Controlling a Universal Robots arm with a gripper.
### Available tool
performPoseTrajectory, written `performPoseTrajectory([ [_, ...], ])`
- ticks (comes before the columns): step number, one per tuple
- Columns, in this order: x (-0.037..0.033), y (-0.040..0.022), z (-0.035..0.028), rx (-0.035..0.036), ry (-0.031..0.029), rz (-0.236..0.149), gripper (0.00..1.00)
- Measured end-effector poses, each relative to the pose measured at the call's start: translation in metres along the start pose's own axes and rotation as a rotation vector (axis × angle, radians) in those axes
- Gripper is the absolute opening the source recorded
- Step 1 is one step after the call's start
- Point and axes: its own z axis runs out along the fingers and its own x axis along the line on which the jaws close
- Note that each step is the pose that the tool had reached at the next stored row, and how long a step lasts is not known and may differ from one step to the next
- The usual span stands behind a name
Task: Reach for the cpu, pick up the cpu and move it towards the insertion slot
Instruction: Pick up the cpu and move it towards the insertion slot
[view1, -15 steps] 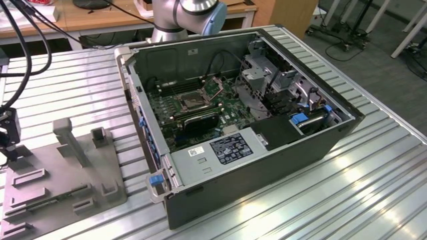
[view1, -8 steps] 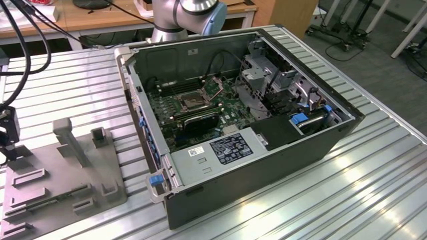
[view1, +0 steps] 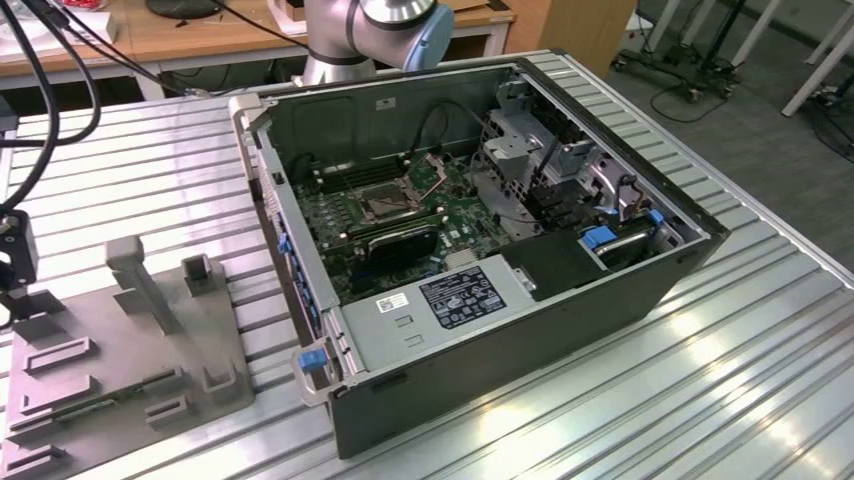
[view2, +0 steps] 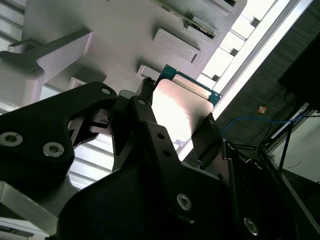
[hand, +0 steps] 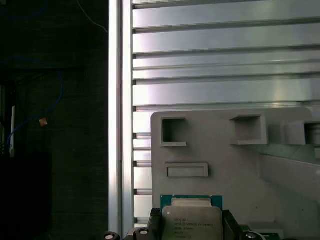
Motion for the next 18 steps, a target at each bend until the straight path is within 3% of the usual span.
performPoseTrajectory([
  [18,0.0000,0.0002,-0.0058,0.0000,0.0000,0.000,0.55],
])
